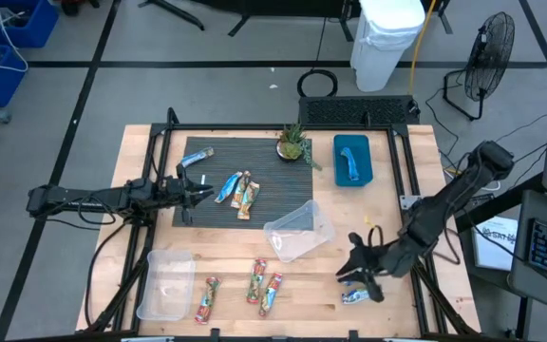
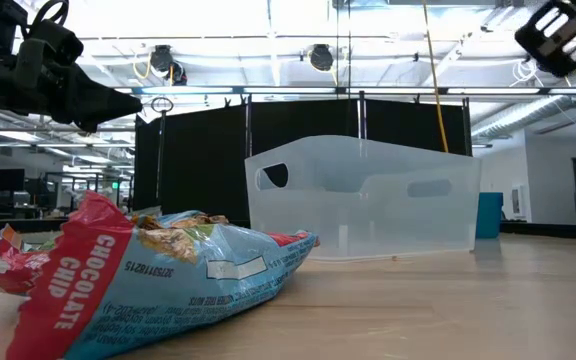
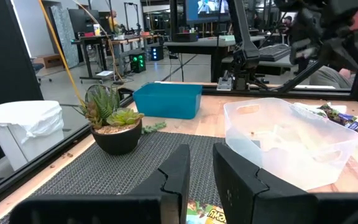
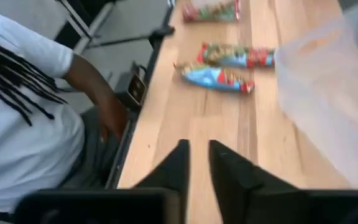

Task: Pick and place Granola Bars by type
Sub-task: Put the top blue granola bar into the blue bin

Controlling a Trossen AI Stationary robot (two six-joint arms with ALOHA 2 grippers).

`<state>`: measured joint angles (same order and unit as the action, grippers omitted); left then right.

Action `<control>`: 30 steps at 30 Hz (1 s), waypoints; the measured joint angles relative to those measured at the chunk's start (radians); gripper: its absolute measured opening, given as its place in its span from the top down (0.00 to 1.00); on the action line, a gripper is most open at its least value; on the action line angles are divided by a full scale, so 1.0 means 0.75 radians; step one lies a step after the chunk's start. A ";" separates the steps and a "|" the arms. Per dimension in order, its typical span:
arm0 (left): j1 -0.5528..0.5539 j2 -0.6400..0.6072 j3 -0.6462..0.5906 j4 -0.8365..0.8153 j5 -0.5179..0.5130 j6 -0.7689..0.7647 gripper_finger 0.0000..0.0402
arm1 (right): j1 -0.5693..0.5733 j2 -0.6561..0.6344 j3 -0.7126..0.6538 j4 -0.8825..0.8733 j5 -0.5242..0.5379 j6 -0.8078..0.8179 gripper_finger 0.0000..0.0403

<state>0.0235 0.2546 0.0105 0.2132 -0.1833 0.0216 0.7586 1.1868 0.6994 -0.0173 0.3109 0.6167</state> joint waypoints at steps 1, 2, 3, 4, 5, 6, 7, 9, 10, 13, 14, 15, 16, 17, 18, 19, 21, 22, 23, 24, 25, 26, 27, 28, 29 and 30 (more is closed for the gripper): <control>0.000 0.000 0.000 0.000 0.000 0.000 0.81 | 0.002 0.020 0.001 -0.006 -0.002 0.033 0.95; 0.000 0.000 0.000 0.000 0.000 0.000 0.81 | 0.003 0.035 0.001 -0.022 -0.005 0.069 0.98; 0.000 0.000 0.000 0.000 -0.001 0.000 0.81 | 0.003 0.053 0.001 -0.027 -0.021 0.111 0.98; 0.000 0.000 0.000 0.000 -0.001 0.000 0.81 | 0.003 0.071 0.001 -0.026 -0.035 0.165 0.98; 0.000 0.000 0.000 0.000 0.000 0.000 0.81 | 0.004 0.087 0.001 -0.030 -0.037 0.220 0.96; 0.000 0.000 0.000 0.000 0.000 0.000 0.81 | 0.004 0.102 0.001 -0.033 -0.038 0.273 0.94; 0.000 0.000 0.000 0.000 0.000 0.000 0.81 | 0.004 0.117 0.001 -0.034 -0.037 0.322 0.92; 0.000 0.000 0.000 0.000 0.000 0.000 0.81 | 0.004 0.147 0.001 -0.070 -0.037 0.412 0.88; 0.000 0.001 0.000 0.000 -0.001 0.000 0.81 | 0.003 0.164 0.001 -0.110 -0.038 0.460 0.86; 0.000 0.000 0.000 0.000 0.000 0.000 0.81 | 0.003 0.194 0.001 -0.249 -0.073 0.607 0.82; 0.000 0.001 0.000 0.000 -0.001 0.000 0.81 | 0.003 0.202 0.001 -0.285 -0.087 0.651 0.82; 0.000 0.001 0.000 0.000 -0.001 0.000 0.81 | 0.003 0.208 0.001 -0.324 -0.113 0.694 0.81; 0.000 0.000 0.000 0.000 0.000 0.000 0.81 | 0.003 0.215 0.001 -0.353 -0.134 0.730 0.80; 0.000 0.000 0.000 0.000 0.000 0.000 0.81 | 0.003 0.219 0.001 -0.370 -0.152 0.763 0.80; 0.000 0.001 0.000 0.000 0.000 0.000 0.81 | 0.003 0.222 0.001 -0.375 -0.172 0.785 0.79; 0.000 0.000 0.000 0.000 -0.001 0.000 0.81 | 0.003 0.222 0.000 -0.380 -0.182 0.802 0.79; 0.000 0.000 0.000 0.000 -0.001 0.000 0.81 | 0.003 0.222 0.000 -0.384 -0.208 0.827 0.78; 0.000 0.001 0.000 0.000 0.000 0.000 0.81 | 0.003 0.222 0.001 -0.384 -0.210 0.837 0.77; 0.000 0.000 0.000 0.000 0.000 0.000 0.81 | 0.003 0.222 0.000 -0.387 -0.212 0.839 0.77; 0.000 0.000 0.000 0.000 0.000 0.000 0.81 | 0.003 0.222 0.000 -0.388 -0.212 0.840 0.76; 0.001 0.001 0.000 -0.001 -0.001 0.000 0.81 | 0.003 0.222 0.000 -0.388 -0.214 0.841 0.75; 0.000 0.000 0.000 0.000 -0.001 0.000 0.81 | 0.003 0.222 0.001 -0.388 -0.216 0.845 0.74; 0.000 0.000 0.000 0.000 -0.001 0.000 0.81 | 0.003 0.222 0.000 -0.392 -0.217 0.848 0.73; 0.000 0.000 0.000 0.000 -0.001 0.000 0.81 | 0.003 0.222 0.000 -0.399 -0.217 0.848 0.73; 0.001 0.001 0.000 0.000 -0.001 0.000 0.81 | 0.003 0.222 -0.004 -0.400 -0.214 0.848 0.72; 0.000 0.000 0.000 0.000 0.000 0.000 0.81 | 0.003 0.222 -0.011 -0.400 -0.211 0.848 0.71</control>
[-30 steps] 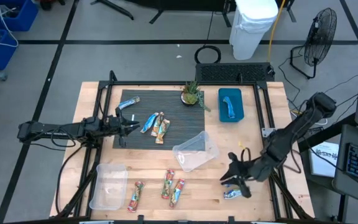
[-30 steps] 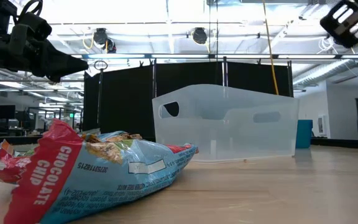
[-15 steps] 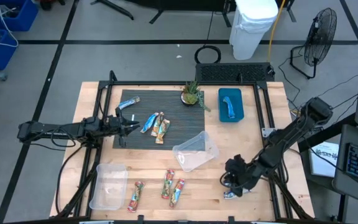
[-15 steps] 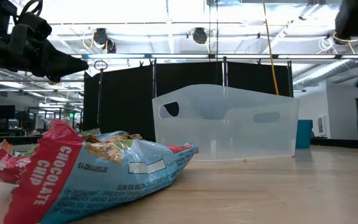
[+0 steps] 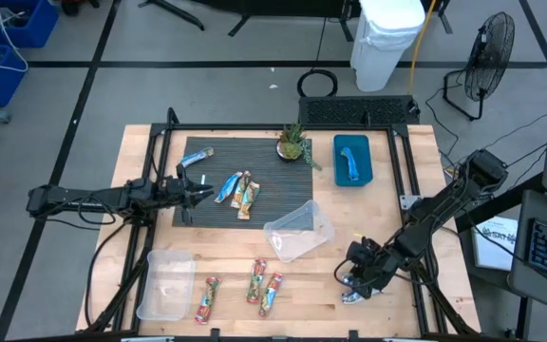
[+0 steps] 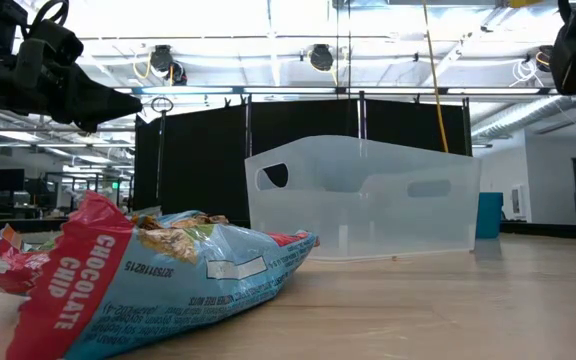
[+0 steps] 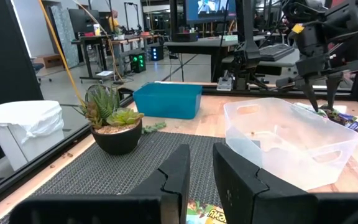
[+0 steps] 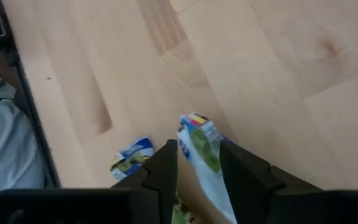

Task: Pick and place Granola Bars by type
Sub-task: Put the top blue granola bar into the blue bin

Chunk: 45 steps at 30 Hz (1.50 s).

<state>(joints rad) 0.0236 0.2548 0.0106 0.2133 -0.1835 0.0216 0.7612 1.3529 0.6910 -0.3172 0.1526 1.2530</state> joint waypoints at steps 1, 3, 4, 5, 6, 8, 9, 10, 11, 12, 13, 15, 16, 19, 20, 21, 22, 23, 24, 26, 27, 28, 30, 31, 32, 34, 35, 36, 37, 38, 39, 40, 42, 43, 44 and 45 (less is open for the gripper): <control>0.000 0.000 0.000 0.000 0.000 0.000 0.81 | 0.000 0.000 -0.011 0.001 0.000 0.001 0.71; 0.000 0.000 0.000 0.000 0.000 0.000 0.81 | 0.000 0.000 -0.039 0.006 0.000 0.019 0.69; 0.000 0.000 0.000 0.000 0.000 0.000 0.81 | 0.000 0.000 -0.055 0.013 0.000 0.037 0.69; 0.000 0.000 0.000 0.000 0.000 0.000 0.81 | 0.000 0.000 -0.068 0.023 -0.001 0.060 0.69; 0.000 0.000 0.000 0.000 0.000 0.000 0.81 | 0.000 -0.001 -0.078 0.036 -0.004 0.081 0.68; 0.000 0.000 0.000 0.000 0.000 0.000 0.81 | -0.001 -0.001 -0.100 0.079 -0.032 0.097 0.68; 0.000 0.000 0.000 0.000 0.000 0.000 0.81 | -0.001 -0.001 -0.109 0.109 -0.041 0.099 0.68; 0.000 0.000 0.000 0.000 0.000 0.000 0.81 | -0.001 -0.001 -0.117 0.145 -0.060 0.098 0.68; 0.000 0.000 0.000 0.000 0.000 0.000 0.81 | -0.001 -0.001 -0.123 0.181 -0.072 0.098 0.68; 0.000 0.000 0.000 0.000 0.000 0.000 0.81 | 0.000 -0.002 -0.126 0.213 -0.072 0.096 0.68; 0.000 0.000 0.000 0.000 0.000 0.000 0.81 | 0.000 -0.004 -0.128 0.242 -0.073 0.093 0.68; 0.000 0.000 0.000 0.000 0.000 0.000 0.81 | 0.000 -0.004 -0.128 0.284 -0.072 0.084 0.69; 0.000 0.000 0.000 0.000 0.000 0.000 0.81 | 0.000 -0.004 -0.128 0.291 -0.072 0.082 0.69; 0.000 0.000 0.000 0.000 0.000 0.000 0.81 | 0.000 -0.004 -0.129 0.310 -0.072 0.072 0.69; 0.000 0.000 0.000 0.000 0.000 0.000 0.81 | 0.000 -0.004 -0.129 0.310 -0.072 0.072 0.69; 0.000 0.000 0.000 0.000 0.000 0.000 0.81 | 0.000 -0.004 -0.129 0.307 -0.072 0.071 0.69; 0.000 0.000 0.000 0.000 0.000 0.000 0.81 | 0.000 -0.004 -0.129 0.306 -0.072 0.065 0.69; 0.000 0.000 0.000 0.000 0.000 0.000 0.81 | 0.000 -0.004 -0.129 0.307 -0.071 0.059 0.69; 0.000 0.000 0.000 0.000 0.000 0.000 0.81 | 0.000 -0.004 -0.129 0.307 -0.071 0.057 0.69; 0.000 0.000 0.000 0.000 0.000 0.000 0.81 | 0.000 -0.004 -0.129 0.307 -0.070 0.058 0.69; 0.000 0.000 0.000 0.000 0.000 0.000 0.81 | 0.000 -0.004 -0.129 0.307 -0.070 0.058 0.69; 0.000 0.000 0.000 0.000 0.000 0.000 0.81 | 0.000 -0.004 -0.129 0.307 -0.070 0.058 0.69; 0.000 0.000 0.000 0.000 0.000 0.000 0.81 | 0.000 -0.004 -0.129 0.307 -0.070 0.058 0.69; 0.000 0.000 0.000 0.000 0.000 0.000 0.81 | 0.000 -0.004 -0.129 0.308 -0.071 0.058 0.69; 0.000 0.000 0.000 0.000 0.000 0.000 0.81 | 0.000 -0.004 -0.129 0.308 -0.071 0.059 0.69; 0.000 0.000 0.000 0.000 0.000 0.000 0.81 | 0.000 -0.004 -0.129 0.308 -0.078 0.080 0.69; 0.000 0.000 0.000 0.000 0.000 0.000 0.81 | -0.001 -0.004 -0.129 0.307 -0.101 0.088 0.69; 0.000 0.000 0.000 0.000 0.000 0.000 0.81 | -0.001 -0.004 -0.129 0.308 -0.109 0.092 0.69; 0.000 0.000 0.000 0.000 0.000 0.000 0.81 | -0.001 -0.004 -0.129 0.307 -0.124 0.093 0.69; 0.000 0.000 0.000 0.000 0.000 0.000 0.81 | -0.001 -0.004 -0.129 0.308 -0.135 0.094 0.69; 0.000 0.000 0.000 0.000 0.000 0.000 0.81 | -0.001 -0.004 -0.129 0.307 -0.135 0.094 0.69; 0.000 0.000 0.000 0.000 0.000 0.000 0.81 | 0.000 -0.004 -0.129 0.307 -0.135 0.094 0.69; 0.000 0.000 0.000 0.000 0.000 0.000 0.81 | -0.001 -0.004 -0.129 0.305 -0.135 0.094 0.69; 0.000 0.000 0.000 0.000 0.000 0.000 0.81 | -0.001 -0.004 -0.129 0.299 -0.135 0.094 0.69; 0.000 0.000 0.000 0.000 0.000 0.000 0.81 | -0.001 -0.004 -0.129 0.288 -0.134 0.094 0.69; 0.000 0.000 0.000 0.000 0.000 0.000 0.81 | -0.001 -0.004 -0.129 0.273 -0.134 0.094 0.69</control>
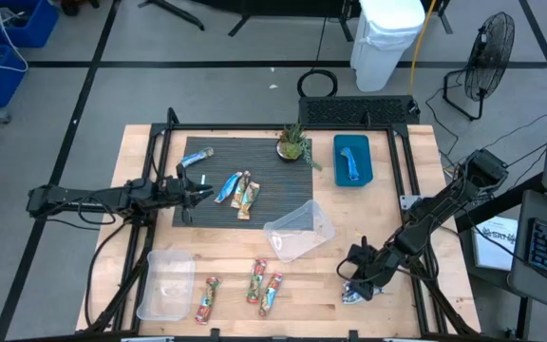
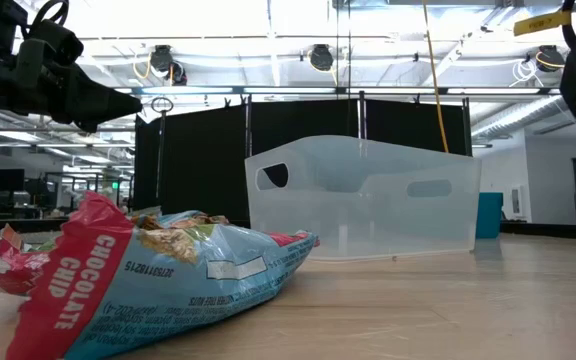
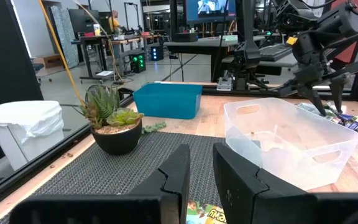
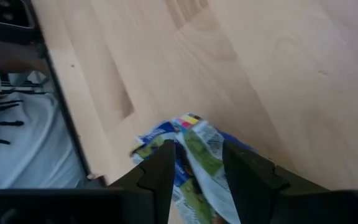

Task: Pick and place Granola Bars by type
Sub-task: Put the top blue granola bar into the blue bin

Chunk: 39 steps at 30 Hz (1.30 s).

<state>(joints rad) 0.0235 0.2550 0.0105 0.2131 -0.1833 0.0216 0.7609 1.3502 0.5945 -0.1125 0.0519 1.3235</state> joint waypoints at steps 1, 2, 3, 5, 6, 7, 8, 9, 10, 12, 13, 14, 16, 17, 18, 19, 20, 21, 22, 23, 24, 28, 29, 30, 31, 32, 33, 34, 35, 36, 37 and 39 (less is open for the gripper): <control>0.000 0.000 0.000 0.000 0.000 0.000 0.81 | 0.000 0.000 0.000 -0.015 0.001 0.000 0.69; 0.000 0.000 0.000 0.000 0.000 0.000 0.81 | 0.000 0.000 0.000 -0.029 0.001 0.000 0.69; 0.000 0.000 0.000 0.000 0.000 0.000 0.81 | 0.000 0.000 0.000 -0.045 0.001 0.000 0.69; 0.000 0.000 0.000 0.000 0.000 0.000 0.81 | 0.000 0.000 0.000 -0.058 0.002 0.000 0.69; 0.000 0.000 0.000 0.000 0.000 0.000 0.81 | 0.000 0.000 0.000 -0.057 0.002 0.000 0.69; 0.000 0.000 0.000 0.000 0.000 0.000 0.81 | 0.000 0.000 0.000 -0.056 0.002 0.000 0.69; 0.000 0.000 0.000 0.000 0.000 0.000 0.81 | 0.000 0.000 0.000 -0.056 0.002 0.000 0.69; 0.001 0.000 0.000 0.000 0.000 0.000 0.81 | 0.000 0.000 0.000 -0.057 0.002 0.000 0.69; 0.001 0.000 0.000 0.000 0.000 0.000 0.81 | 0.000 0.000 0.000 -0.056 0.002 0.000 0.69; 0.000 0.000 0.000 0.000 0.000 0.000 0.81 | 0.000 0.000 0.000 -0.056 0.000 0.001 0.69; 0.000 0.000 0.000 0.000 0.000 0.000 0.81 | 0.000 0.000 0.000 -0.056 -0.003 0.007 0.69; 0.000 0.000 0.000 0.000 0.000 0.000 0.81 | 0.000 0.000 0.000 -0.056 -0.008 0.021 0.69; 0.000 0.000 0.000 0.000 0.000 0.000 0.81 | 0.000 0.000 0.000 -0.058 -0.037 0.040 0.69; 0.000 0.000 0.000 0.000 0.000 0.000 0.81 | 0.001 0.000 0.000 -0.059 -0.038 0.045 0.69; 0.000 0.000 0.000 0.000 0.000 0.000 0.81 | 0.001 0.000 0.000 -0.063 -0.038 0.049 0.69; 0.000 0.000 0.000 0.000 0.000 0.000 0.81 | 0.001 0.000 0.000 -0.066 -0.037 0.049 0.69; 0.000 0.000 0.000 0.000 0.000 0.000 0.81 | 0.001 0.000 0.000 -0.069 -0.037 0.047 0.69; 0.000 0.000 0.001 0.000 0.000 0.000 0.81 | 0.001 0.000 0.000 -0.073 -0.037 0.040 0.69; 0.000 0.000 0.000 0.000 0.000 0.000 0.81 | 0.001 0.000 0.000 -0.078 -0.037 0.037 0.69; 0.001 0.000 0.000 0.000 0.000 0.000 0.81 | 0.001 0.000 0.000 -0.085 -0.036 0.036 0.69; 0.000 0.000 0.000 0.000 0.000 0.000 0.81 | 0.001 0.000 0.000 -0.095 -0.036 0.036 0.69; 0.001 0.000 0.000 0.001 0.000 0.000 0.81 | 0.001 -0.001 -0.014 -0.108 -0.036 0.034 0.75; 0.000 0.000 0.000 0.000 0.000 0.000 0.81 | 0.001 -0.002 -0.024 -0.104 -0.036 0.033 0.78; 0.000 0.000 0.000 0.000 0.000 0.000 0.81 | 0.001 -0.002 -0.033 -0.098 -0.036 0.030 0.81; 0.000 0.000 0.000 0.000 0.000 0.000 0.81 | 0.001 -0.002 -0.043 -0.093 -0.035 0.025 0.84; 0.000 0.000 0.000 0.001 0.000 0.000 0.81 | 0.001 -0.003 -0.052 -0.089 -0.033 0.013 0.88; 0.000 0.000 0.000 0.000 0.000 0.000 0.81 | 0.001 -0.003 -0.062 -0.080 -0.031 -0.008 0.92; 0.000 0.000 0.000 0.000 0.000 0.000 0.81 | 0.001 -0.003 -0.074 -0.070 -0.025 -0.037 0.96; 0.000 0.000 0.000 0.000 0.000 0.000 0.81 | 0.001 -0.002 -0.089 -0.053 -0.007 -0.076 0.98; 0.000 0.000 0.000 0.001 0.000 0.000 0.81 | 0.001 -0.002 -0.103 -0.026 0.016 -0.115 0.99; 0.000 0.000 0.000 0.000 0.000 0.000 0.81 | 0.001 -0.002 -0.119 0.007 0.045 -0.155 0.99; 0.000 0.000 0.000 0.001 0.000 0.000 0.81 | -0.002 0.000 -0.150 0.059 0.114 -0.248 0.99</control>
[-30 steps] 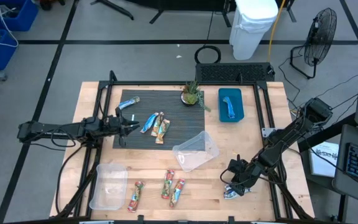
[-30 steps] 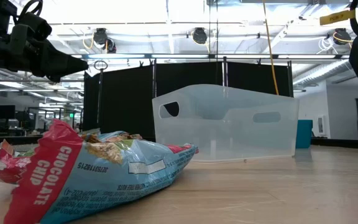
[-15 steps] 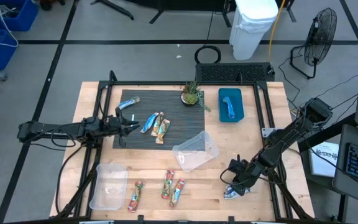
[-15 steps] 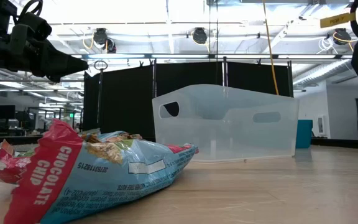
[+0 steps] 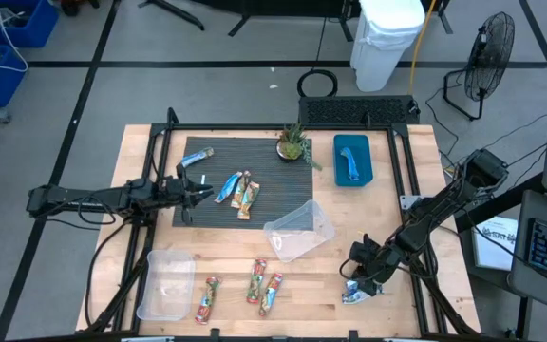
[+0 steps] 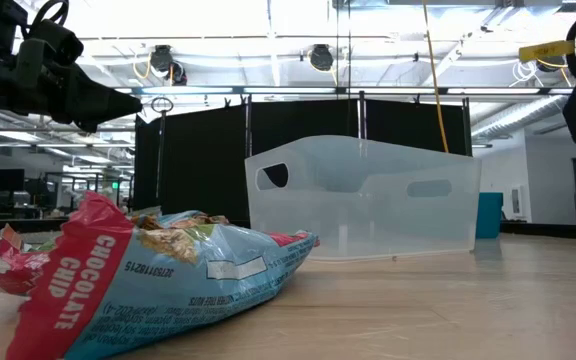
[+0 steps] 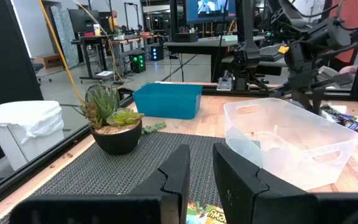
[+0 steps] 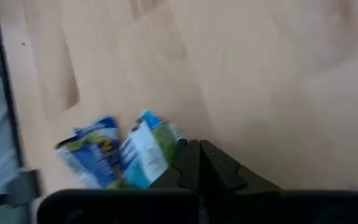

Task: Pick and place Granola Bars by type
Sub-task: Put the top blue granola bar into the blue bin, then move the blue granola bar to the middle right of the table

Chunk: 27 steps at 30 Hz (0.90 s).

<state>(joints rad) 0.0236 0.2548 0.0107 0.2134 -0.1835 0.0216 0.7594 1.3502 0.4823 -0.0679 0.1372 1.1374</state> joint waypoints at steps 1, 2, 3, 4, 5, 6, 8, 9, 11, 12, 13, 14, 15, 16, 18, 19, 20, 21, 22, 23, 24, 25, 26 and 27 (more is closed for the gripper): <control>0.000 0.000 0.000 0.000 0.000 0.000 0.81 | -0.004 0.000 -0.014 0.017 0.035 -0.037 1.00; 0.000 0.000 0.000 -0.001 0.000 0.001 0.81 | -0.008 -0.001 -0.025 0.032 0.071 -0.062 1.00; 0.000 0.000 0.000 0.000 0.000 0.000 0.81 | -0.015 -0.001 -0.041 0.051 0.100 -0.081 1.00; 0.000 0.000 0.000 -0.001 0.000 0.000 0.81 | -0.023 -0.002 -0.051 0.056 0.129 -0.105 1.00; 0.000 0.000 0.000 -0.001 0.000 0.000 0.81 | -0.030 -0.002 -0.061 0.057 0.176 -0.126 1.00; 0.000 0.000 0.000 -0.001 0.000 0.000 0.81 | -0.035 -0.002 -0.071 0.060 0.226 -0.145 1.00; 0.000 0.000 0.000 0.000 0.000 0.000 0.81 | -0.048 -0.002 -0.083 0.055 0.311 -0.192 1.00; 0.000 0.000 0.000 -0.001 0.000 0.000 0.81 | -0.054 -0.002 -0.085 0.050 0.344 -0.211 1.00; 0.000 0.000 0.000 0.000 0.000 0.000 0.81 | -0.064 -0.016 -0.087 0.049 0.371 -0.240 1.00; 0.000 0.000 0.000 -0.001 0.000 0.000 0.81 | -0.068 -0.031 -0.089 0.061 0.370 -0.248 1.00; 0.000 0.000 0.000 0.000 0.000 0.000 0.81 | -0.071 -0.054 -0.094 0.075 0.357 -0.257 1.00; 0.000 0.000 0.000 0.000 0.000 0.000 0.81 | -0.074 -0.083 -0.095 0.112 0.322 -0.268 1.00; 0.000 0.000 0.000 -0.001 0.000 0.000 0.81 | -0.074 -0.116 -0.094 0.172 0.287 -0.277 1.00; 0.000 0.000 0.000 -0.001 0.000 0.000 0.81 | -0.073 -0.152 -0.090 0.242 0.241 -0.283 1.00; 0.000 0.000 0.000 -0.001 0.000 0.000 0.81 | -0.065 -0.215 -0.088 0.380 0.140 -0.303 1.00; 0.000 0.000 0.000 -0.001 0.000 0.001 0.81 | -0.059 -0.243 -0.088 0.453 0.081 -0.306 1.00; 0.000 0.000 0.000 -0.001 0.000 0.000 0.81 | -0.050 -0.267 -0.088 0.524 0.030 -0.304 1.00; 0.000 0.000 0.000 -0.002 0.000 0.000 0.81 | -0.040 -0.289 -0.088 0.580 -0.021 -0.286 1.00; 0.000 0.000 0.000 -0.001 0.000 0.000 0.81 | -0.029 -0.309 -0.086 0.607 -0.065 -0.268 1.00; 0.000 0.000 0.000 -0.001 0.000 0.000 0.81 | -0.015 -0.321 -0.086 0.609 -0.086 -0.234 1.00; 0.000 0.000 0.000 -0.001 0.000 0.000 0.81 | -0.006 -0.328 -0.086 0.585 -0.085 -0.184 1.00; 0.000 0.000 0.000 -0.001 0.000 0.000 0.81 | 0.001 -0.328 -0.086 0.551 -0.084 -0.111 1.00; 0.000 0.000 0.000 -0.001 0.000 0.000 0.81 | 0.007 -0.319 -0.086 0.521 -0.082 -0.027 1.00; 0.000 0.000 0.000 -0.001 0.000 0.000 0.81 | 0.012 -0.300 -0.087 0.502 -0.080 0.062 1.00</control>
<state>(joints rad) 0.0237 0.2546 0.0109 0.2131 -0.1833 0.0216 0.7687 1.1253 0.4172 0.3082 0.0769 1.1839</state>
